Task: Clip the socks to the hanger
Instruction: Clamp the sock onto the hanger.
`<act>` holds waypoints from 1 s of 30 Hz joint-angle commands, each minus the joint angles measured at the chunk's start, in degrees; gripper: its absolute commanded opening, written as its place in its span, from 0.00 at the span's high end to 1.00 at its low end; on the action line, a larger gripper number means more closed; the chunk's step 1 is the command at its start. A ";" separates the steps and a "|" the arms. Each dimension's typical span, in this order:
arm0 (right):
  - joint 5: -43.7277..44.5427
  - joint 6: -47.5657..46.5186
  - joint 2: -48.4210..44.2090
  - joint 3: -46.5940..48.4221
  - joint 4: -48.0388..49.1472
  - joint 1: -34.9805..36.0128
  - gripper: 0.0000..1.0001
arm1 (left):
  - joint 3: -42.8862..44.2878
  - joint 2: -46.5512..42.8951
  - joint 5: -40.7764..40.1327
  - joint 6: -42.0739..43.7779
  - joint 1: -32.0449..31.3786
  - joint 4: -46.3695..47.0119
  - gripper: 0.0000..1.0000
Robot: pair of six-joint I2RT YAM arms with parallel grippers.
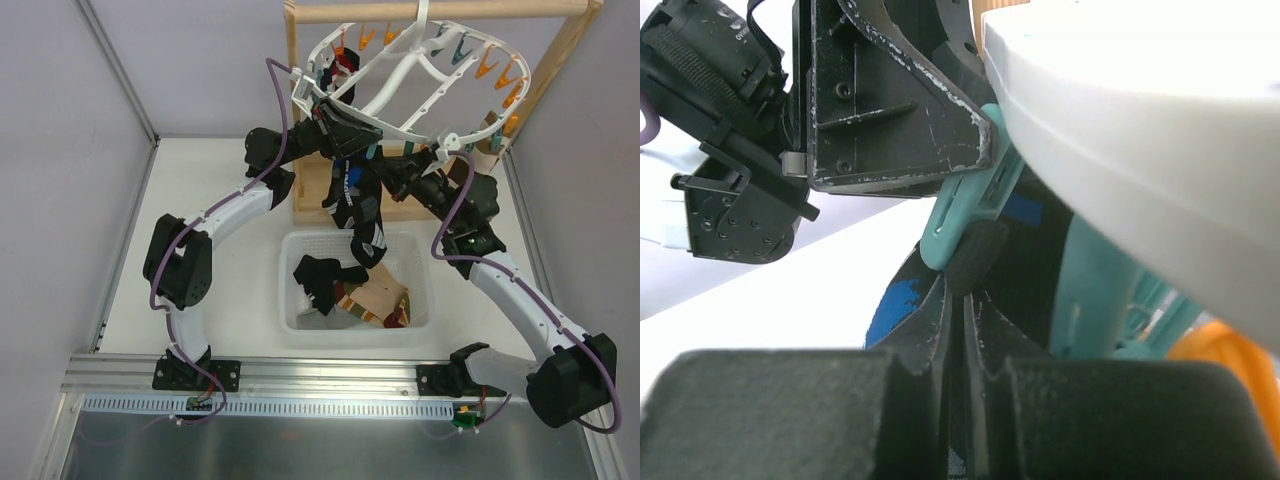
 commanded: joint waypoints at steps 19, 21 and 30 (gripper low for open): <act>-4.34 -1.97 -0.92 5.52 3.48 -1.25 0.99 | -2.18 -4.28 7.11 4.05 -1.01 4.77 0.73; -4.61 -1.97 -1.00 5.52 3.39 -1.16 0.99 | -2.18 -4.36 7.11 4.32 -1.01 4.42 0.68; -5.05 -2.23 -0.65 6.05 3.12 -1.25 0.99 | -2.10 -5.06 7.28 4.58 -1.01 4.15 0.37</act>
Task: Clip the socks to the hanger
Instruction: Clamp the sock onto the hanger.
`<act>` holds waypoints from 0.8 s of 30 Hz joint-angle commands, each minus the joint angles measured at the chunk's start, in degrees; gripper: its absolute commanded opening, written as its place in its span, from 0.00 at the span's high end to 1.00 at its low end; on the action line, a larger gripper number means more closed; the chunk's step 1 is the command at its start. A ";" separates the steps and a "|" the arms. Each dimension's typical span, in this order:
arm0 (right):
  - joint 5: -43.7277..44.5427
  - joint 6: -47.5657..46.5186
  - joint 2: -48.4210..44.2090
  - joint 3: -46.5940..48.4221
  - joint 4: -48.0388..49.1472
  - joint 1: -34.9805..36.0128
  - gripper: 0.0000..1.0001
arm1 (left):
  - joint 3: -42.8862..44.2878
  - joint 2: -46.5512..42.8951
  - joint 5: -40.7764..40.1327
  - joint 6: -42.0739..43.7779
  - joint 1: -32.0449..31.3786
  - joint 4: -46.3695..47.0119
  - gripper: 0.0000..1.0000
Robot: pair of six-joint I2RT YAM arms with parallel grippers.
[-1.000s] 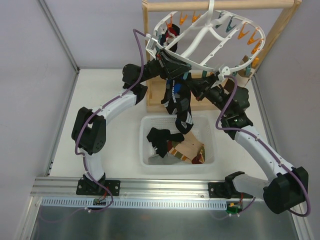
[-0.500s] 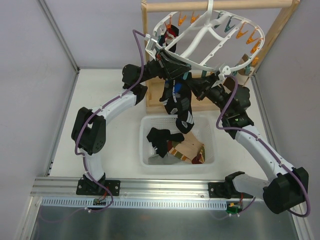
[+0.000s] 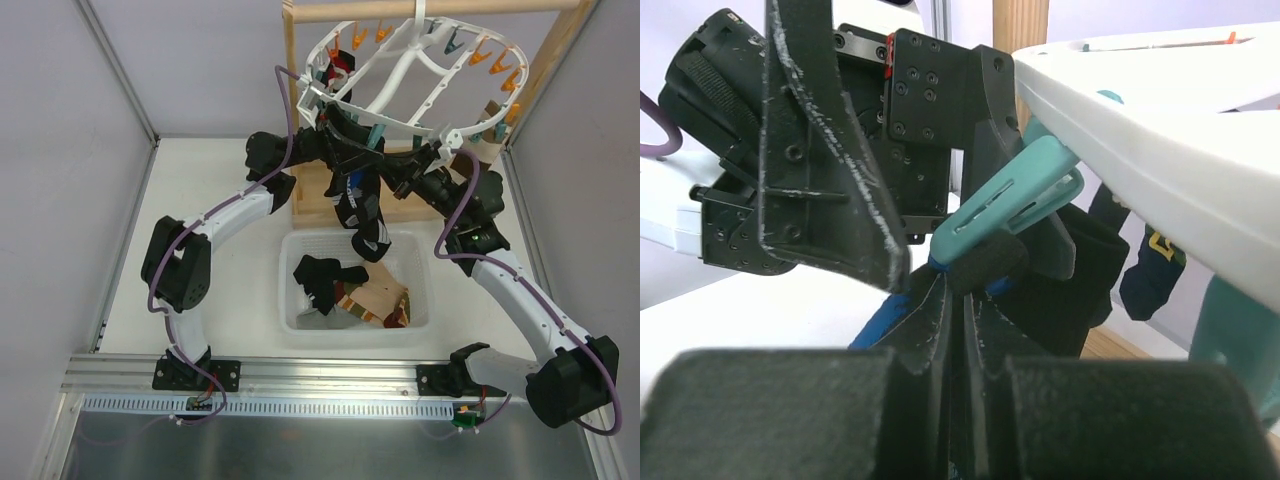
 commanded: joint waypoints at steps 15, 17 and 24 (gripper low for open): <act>4.40 -2.74 -3.55 8.98 -20.01 -0.24 0.44 | -3.73 -12.55 -5.10 5.91 2.61 -13.23 0.01; 4.66 -3.53 -4.51 9.42 -25.19 -0.24 0.32 | -4.26 -13.88 -6.51 8.02 2.70 -17.79 0.01; 8.09 -4.59 -10.83 9.25 -39.25 -0.15 0.21 | -8.12 -22.40 -13.62 15.49 2.70 -31.32 0.01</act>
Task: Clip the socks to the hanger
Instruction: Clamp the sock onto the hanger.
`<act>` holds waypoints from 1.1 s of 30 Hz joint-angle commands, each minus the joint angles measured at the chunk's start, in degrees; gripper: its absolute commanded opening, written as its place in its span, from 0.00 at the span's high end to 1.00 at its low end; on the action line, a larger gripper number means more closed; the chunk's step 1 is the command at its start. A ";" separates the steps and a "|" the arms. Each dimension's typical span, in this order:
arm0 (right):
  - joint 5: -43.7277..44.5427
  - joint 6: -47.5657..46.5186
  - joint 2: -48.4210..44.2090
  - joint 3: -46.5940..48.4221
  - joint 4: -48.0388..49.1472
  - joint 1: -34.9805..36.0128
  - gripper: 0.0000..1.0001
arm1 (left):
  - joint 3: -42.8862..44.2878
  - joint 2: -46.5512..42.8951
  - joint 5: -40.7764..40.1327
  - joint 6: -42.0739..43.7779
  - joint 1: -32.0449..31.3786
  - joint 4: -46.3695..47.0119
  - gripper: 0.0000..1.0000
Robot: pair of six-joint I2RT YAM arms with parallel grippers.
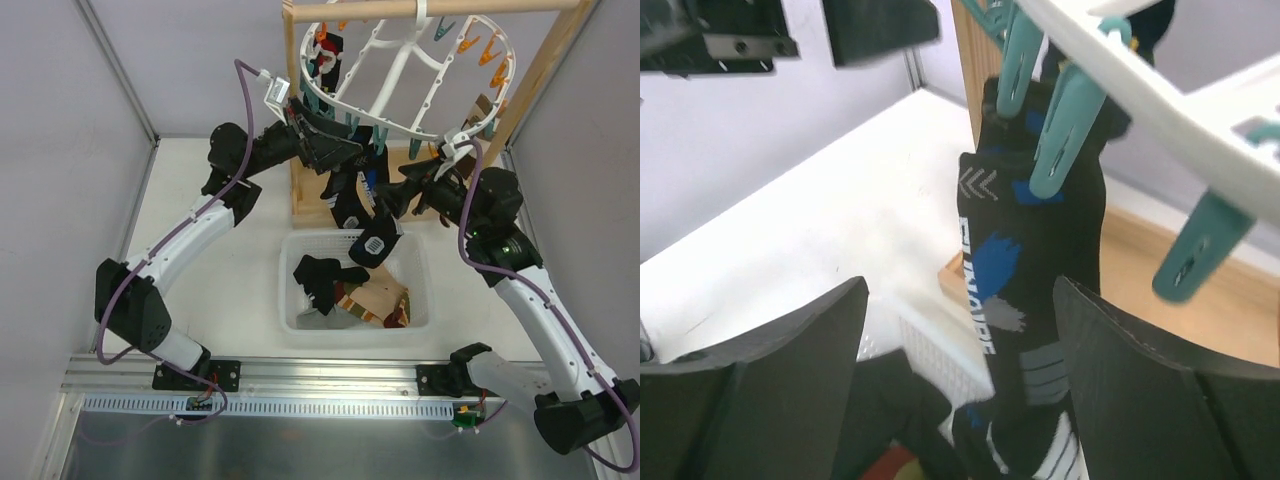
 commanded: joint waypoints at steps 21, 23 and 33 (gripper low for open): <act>22.87 2.51 -16.91 -26.48 -12.31 1.80 0.16 | -34.58 -20.68 -20.14 17.88 -2.85 -20.71 0.09; 26.38 2.94 -16.29 -28.09 -9.39 1.80 0.16 | -36.00 -21.20 -20.66 17.71 -2.85 -20.71 0.09; 25.87 12.68 -3.73 -32.74 6.58 2.77 0.26 | -40.13 -23.31 -23.21 19.55 -2.76 -21.94 0.09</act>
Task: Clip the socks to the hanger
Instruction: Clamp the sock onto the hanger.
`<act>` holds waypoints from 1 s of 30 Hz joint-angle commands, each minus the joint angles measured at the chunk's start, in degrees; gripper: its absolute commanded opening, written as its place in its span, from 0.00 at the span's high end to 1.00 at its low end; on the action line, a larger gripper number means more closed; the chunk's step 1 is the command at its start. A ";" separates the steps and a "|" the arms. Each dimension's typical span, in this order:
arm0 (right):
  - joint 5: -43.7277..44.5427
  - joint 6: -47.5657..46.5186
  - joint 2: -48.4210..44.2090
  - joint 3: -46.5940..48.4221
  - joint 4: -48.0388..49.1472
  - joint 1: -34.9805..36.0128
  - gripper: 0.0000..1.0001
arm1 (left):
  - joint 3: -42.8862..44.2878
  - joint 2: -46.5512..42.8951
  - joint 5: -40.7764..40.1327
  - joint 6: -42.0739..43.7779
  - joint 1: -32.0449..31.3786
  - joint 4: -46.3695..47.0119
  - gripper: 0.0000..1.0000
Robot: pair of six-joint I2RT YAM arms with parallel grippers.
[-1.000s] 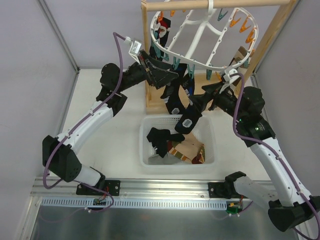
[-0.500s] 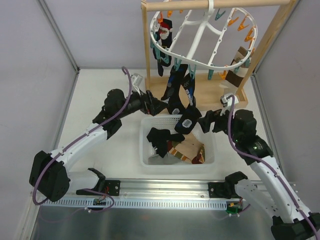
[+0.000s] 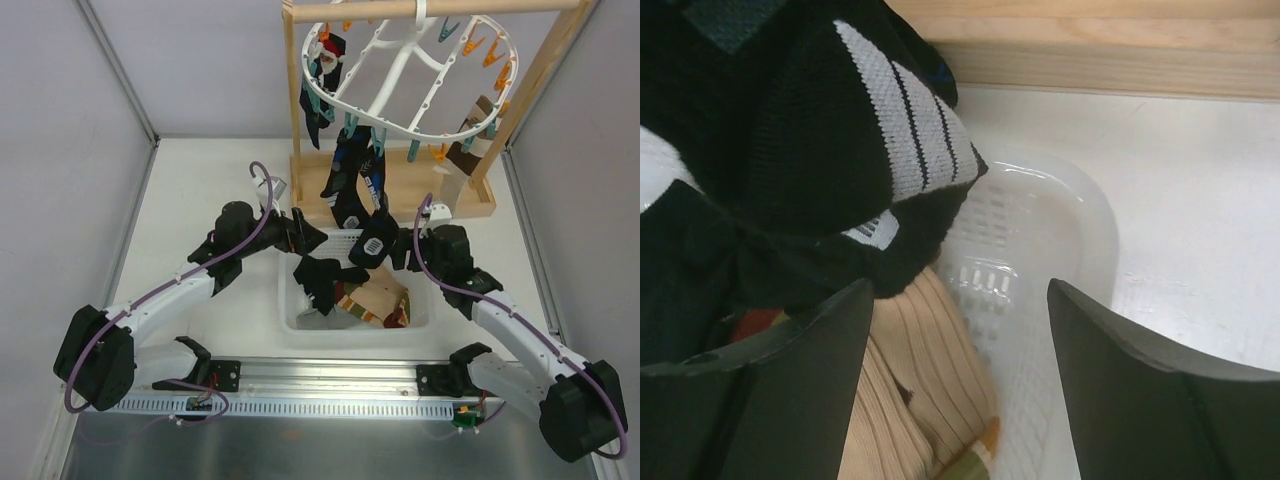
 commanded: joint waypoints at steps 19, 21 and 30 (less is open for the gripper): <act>3.61 14.78 17.67 -1.47 21.76 2.78 0.45 | 1.60 -1.08 1.02 3.89 -0.36 -1.63 0.07; 3.61 14.87 17.50 -1.38 21.76 3.13 0.61 | 1.78 -1.26 0.76 4.06 -0.35 -1.81 0.07; 1.41 15.66 10.74 0.81 18.33 4.80 0.99 | 1.60 -0.73 0.23 4.33 -0.36 -2.16 0.07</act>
